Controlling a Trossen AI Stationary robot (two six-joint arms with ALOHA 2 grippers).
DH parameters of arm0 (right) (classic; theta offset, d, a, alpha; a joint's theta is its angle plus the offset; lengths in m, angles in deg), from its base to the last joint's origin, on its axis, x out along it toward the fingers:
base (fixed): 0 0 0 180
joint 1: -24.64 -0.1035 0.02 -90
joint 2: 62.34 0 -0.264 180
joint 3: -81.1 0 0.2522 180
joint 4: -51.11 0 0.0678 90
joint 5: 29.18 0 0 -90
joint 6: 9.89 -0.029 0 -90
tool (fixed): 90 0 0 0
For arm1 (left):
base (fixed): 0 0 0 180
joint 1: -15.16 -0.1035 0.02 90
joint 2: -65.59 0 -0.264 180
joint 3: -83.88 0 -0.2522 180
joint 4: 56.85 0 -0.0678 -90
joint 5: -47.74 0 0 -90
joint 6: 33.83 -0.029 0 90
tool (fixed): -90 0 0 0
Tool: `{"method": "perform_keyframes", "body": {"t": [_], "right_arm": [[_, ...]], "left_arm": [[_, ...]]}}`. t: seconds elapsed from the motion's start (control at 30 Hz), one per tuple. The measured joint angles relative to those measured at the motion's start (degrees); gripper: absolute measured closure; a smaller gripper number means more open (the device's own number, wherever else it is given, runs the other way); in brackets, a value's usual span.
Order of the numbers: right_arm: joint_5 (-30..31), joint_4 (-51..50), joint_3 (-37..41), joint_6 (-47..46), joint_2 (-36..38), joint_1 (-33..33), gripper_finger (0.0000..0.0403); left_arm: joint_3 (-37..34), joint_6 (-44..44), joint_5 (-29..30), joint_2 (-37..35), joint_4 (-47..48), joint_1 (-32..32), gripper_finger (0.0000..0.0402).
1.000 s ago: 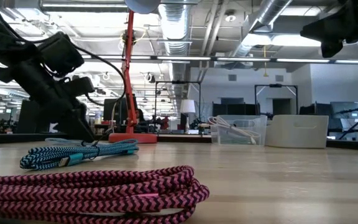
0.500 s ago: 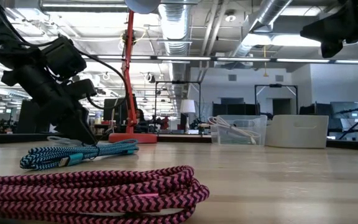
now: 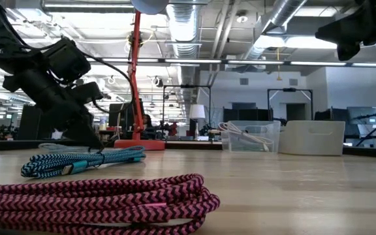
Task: Pick & Place USB Port
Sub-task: Put the light blue charger cable into the transparent bin
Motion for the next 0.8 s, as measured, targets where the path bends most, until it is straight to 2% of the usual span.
{"method": "perform_keyframes", "body": {"t": [0.37,0.53,0.8], "right_arm": [[0.00,-0.52,-0.02,0.17,-0.02,0.04,0.0349],[0.00,-0.50,-0.02,0.47,-0.02,0.04,0.0349],[0.02,-1.48,-0.02,0.55,-0.02,0.04,0.0349]], "left_arm": [[7.44,-0.57,-0.12,-0.12,-3.70,0.42,0.0399],[11.60,-2.13,-0.26,-0.16,-10.55,0.42,0.0399],[19.68,-2.19,-0.28,1.85,-16.40,-0.04,0.0399]]}}
